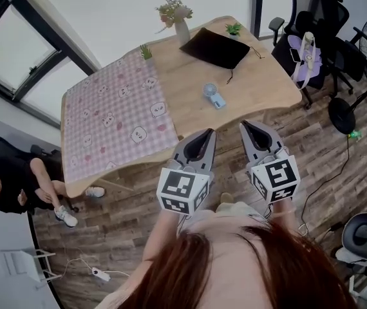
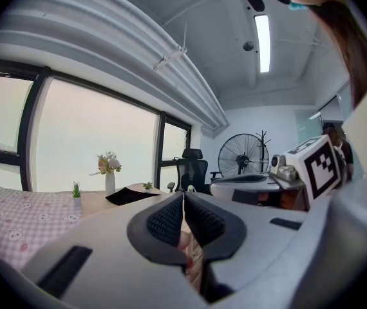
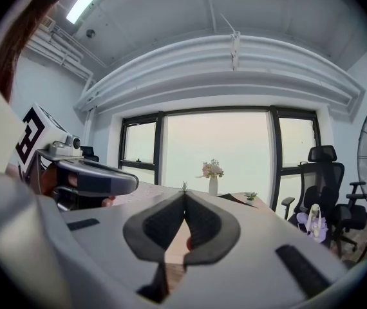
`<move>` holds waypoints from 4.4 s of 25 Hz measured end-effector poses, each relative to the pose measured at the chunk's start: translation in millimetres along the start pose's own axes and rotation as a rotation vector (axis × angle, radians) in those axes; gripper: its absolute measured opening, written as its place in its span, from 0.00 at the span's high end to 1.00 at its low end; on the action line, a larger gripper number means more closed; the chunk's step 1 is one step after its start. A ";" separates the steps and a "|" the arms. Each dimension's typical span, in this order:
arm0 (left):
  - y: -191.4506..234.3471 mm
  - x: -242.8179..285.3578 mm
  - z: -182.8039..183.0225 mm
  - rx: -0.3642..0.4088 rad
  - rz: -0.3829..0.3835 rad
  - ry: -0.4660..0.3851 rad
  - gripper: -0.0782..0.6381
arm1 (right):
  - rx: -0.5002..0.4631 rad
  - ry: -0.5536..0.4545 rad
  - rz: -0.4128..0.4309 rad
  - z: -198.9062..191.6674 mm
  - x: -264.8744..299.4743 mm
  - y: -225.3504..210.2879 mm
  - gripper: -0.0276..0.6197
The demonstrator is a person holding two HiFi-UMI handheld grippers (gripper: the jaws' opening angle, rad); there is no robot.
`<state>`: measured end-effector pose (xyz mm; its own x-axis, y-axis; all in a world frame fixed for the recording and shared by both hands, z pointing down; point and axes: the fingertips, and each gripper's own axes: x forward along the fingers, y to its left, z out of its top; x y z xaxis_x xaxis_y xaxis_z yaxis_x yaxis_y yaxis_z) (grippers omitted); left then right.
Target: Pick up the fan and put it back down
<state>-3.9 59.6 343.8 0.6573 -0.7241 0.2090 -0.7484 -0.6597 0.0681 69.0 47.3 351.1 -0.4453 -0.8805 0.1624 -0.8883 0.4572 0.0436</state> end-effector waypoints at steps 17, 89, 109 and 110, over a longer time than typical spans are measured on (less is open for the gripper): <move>61.1 56.5 -7.8 -0.020 0.027 0.033 0.87 | -0.016 0.092 0.031 -25.3 90.0 -28.4 0.95; 222.0 212.4 -72.2 -0.128 -0.114 0.233 0.87 | 0.035 0.686 0.049 -256.4 296.7 -72.3 0.56; 233.4 213.2 -79.6 -0.152 -0.115 0.247 0.87 | 0.099 0.705 0.009 -281.3 307.6 -77.0 0.62; 232.2 212.1 -79.0 -0.152 -0.115 0.245 0.87 | 0.105 0.705 0.006 -281.9 306.6 -77.4 0.62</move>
<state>-45.3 -231.2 481.0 0.7109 -0.5644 0.4196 -0.6875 -0.6834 0.2456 33.0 -222.9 675.5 -0.3028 -0.5712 0.7629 -0.9080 0.4161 -0.0488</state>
